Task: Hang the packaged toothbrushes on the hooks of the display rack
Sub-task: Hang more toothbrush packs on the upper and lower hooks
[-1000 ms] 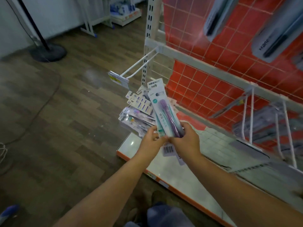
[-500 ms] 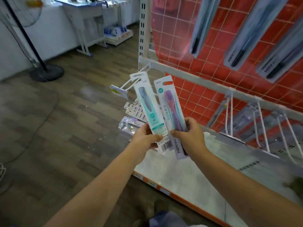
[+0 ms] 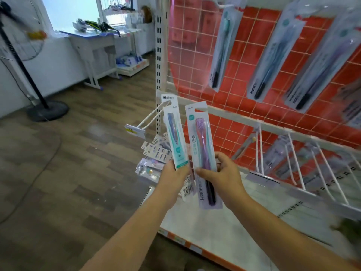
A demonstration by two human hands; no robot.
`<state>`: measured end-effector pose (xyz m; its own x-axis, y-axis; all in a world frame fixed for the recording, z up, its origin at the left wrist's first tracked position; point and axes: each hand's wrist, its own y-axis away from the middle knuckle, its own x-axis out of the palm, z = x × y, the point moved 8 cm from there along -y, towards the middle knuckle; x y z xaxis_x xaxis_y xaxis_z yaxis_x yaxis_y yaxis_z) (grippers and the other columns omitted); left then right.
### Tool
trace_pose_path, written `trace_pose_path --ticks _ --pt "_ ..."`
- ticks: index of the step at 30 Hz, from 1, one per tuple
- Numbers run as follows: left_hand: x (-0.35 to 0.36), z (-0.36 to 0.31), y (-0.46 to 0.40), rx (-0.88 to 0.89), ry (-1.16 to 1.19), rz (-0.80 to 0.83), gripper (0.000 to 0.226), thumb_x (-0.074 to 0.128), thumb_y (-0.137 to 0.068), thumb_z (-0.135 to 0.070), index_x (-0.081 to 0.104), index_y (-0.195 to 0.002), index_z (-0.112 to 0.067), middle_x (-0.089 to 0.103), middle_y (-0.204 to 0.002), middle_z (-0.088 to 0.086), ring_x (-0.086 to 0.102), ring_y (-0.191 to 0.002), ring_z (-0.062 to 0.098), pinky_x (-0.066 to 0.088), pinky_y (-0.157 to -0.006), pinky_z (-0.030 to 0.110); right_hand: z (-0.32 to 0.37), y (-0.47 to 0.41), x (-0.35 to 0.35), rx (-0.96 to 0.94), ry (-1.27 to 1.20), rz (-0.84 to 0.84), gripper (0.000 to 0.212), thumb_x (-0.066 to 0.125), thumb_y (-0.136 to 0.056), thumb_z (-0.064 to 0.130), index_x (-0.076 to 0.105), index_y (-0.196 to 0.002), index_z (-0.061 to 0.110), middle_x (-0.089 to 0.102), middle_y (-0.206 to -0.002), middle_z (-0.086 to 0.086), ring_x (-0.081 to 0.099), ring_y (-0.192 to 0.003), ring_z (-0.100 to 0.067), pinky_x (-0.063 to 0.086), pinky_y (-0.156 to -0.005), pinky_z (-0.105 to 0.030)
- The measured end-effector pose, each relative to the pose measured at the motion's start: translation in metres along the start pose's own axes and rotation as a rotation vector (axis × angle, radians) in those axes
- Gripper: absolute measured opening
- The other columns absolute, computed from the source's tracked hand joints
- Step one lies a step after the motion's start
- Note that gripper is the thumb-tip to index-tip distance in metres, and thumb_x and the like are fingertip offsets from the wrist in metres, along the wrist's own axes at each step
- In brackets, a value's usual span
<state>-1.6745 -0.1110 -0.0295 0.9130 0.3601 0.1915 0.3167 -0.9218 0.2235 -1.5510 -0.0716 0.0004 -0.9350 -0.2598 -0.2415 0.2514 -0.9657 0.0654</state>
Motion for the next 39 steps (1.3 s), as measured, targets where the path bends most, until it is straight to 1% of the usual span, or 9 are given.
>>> trace_pose_path --ticks 4,6,9,12,14,17,23,29,39 --pt "0.002 -0.015 -0.002 0.018 -0.051 -0.008 0.024 0.050 -0.090 0.002 0.057 -0.097 -0.020 0.066 -0.086 0.005 0.063 -0.078 0.023 0.055 -0.075 0.039 0.013 -0.001 -0.005 -0.006 -0.052 -0.007 0.035 0.073 -0.078 0.007 0.055 -0.100 0.027 0.065 -0.095 0.006 0.064 -0.082 -0.009 0.055 -0.069 -0.026" --pt "-0.002 -0.018 -0.002 0.016 -0.062 -0.061 0.015 0.048 -0.094 -0.013 0.056 -0.107 -0.015 0.063 -0.081 0.009 0.061 -0.076 0.024 0.052 -0.072 0.041 0.018 -0.002 -0.008 -0.004 -0.093 -0.016 0.039 0.072 -0.078 0.004 0.055 -0.108 0.022 0.064 -0.099 0.005 0.063 -0.084 -0.010 0.052 -0.066 -0.022" --pt "-0.008 -0.023 0.001 0.005 -0.105 -0.081 0.041 0.046 -0.093 -0.047 0.055 -0.113 -0.013 0.061 -0.106 0.015 0.055 -0.109 0.036 0.045 -0.093 0.050 0.024 0.001 -0.017 -0.023 -0.121 -0.027 0.044 0.071 -0.078 0.002 0.053 -0.114 0.021 0.062 -0.101 0.006 0.061 -0.087 -0.008 0.048 -0.064 -0.018" --pt "-0.009 -0.035 0.011 0.051 -0.091 -0.076 0.063 0.043 -0.076 -0.070 0.061 -0.100 -0.015 0.060 -0.103 0.028 0.046 -0.113 0.047 0.039 -0.097 0.056 0.026 0.006 -0.026 -0.031 -0.160 -0.039 0.042 0.071 -0.079 0.003 0.053 -0.109 0.026 0.063 -0.100 0.009 0.061 -0.087 -0.007 0.050 -0.064 -0.018" --pt "-0.009 -0.043 0.018 0.087 -0.052 -0.101 0.056 0.038 -0.077 -0.065 0.063 -0.095 -0.018 0.053 -0.111 0.033 0.044 -0.112 0.048 0.037 -0.098 0.057 0.027 0.012 -0.033 -0.031 -0.221 -0.057 0.042 0.072 -0.077 0.002 0.054 -0.102 0.031 0.064 -0.097 0.011 0.063 -0.085 -0.007 0.052 -0.065 -0.021" --pt "-0.004 -0.044 0.021 0.115 -0.026 -0.067 0.049 0.056 -0.077 -0.062 0.061 -0.089 -0.014 0.064 -0.087 0.024 0.062 -0.086 0.043 0.046 -0.090 0.060 0.024 0.024 -0.041 -0.040 -0.305 -0.067 0.045 0.071 -0.075 -0.003 0.057 -0.105 0.028 0.067 -0.095 0.011 0.067 -0.079 -0.006 0.055 -0.061 -0.019" --pt "0.013 -0.035 0.016 0.144 -0.085 0.038 0.045 0.068 -0.069 -0.036 0.054 -0.102 -0.008 0.068 -0.100 0.014 0.069 -0.088 0.027 0.058 -0.074 0.043 0.020 0.043 -0.055 -0.092 -0.231 -0.142 0.045 0.072 -0.076 0.000 0.056 -0.102 0.032 0.065 -0.097 0.011 0.065 -0.075 0.004 0.051 -0.057 -0.011" --pt "0.039 -0.025 0.023 0.162 -0.038 0.183 0.030 0.066 -0.081 -0.006 0.055 -0.107 -0.013 0.071 -0.099 0.002 0.069 -0.090 0.015 0.056 -0.068 0.022 0.010 0.056 -0.078 -0.076 -0.158 -0.287 0.041 0.073 -0.076 0.002 0.056 -0.099 0.031 0.066 -0.095 0.004 0.066 -0.085 -0.011 0.056 -0.077 -0.031" --pt "0.070 -0.023 0.030 0.166 0.040 0.307 0.035 0.060 -0.082 0.000 0.054 -0.115 -0.009 0.070 -0.107 0.007 0.067 -0.098 0.020 0.057 -0.080 0.031 0.004 0.082 -0.114 -0.060 -0.206 -0.393 0.039 0.070 -0.077 -0.002 0.056 -0.093 0.031 0.067 -0.089 0.008 0.067 -0.080 -0.008 0.055 -0.066 -0.021"
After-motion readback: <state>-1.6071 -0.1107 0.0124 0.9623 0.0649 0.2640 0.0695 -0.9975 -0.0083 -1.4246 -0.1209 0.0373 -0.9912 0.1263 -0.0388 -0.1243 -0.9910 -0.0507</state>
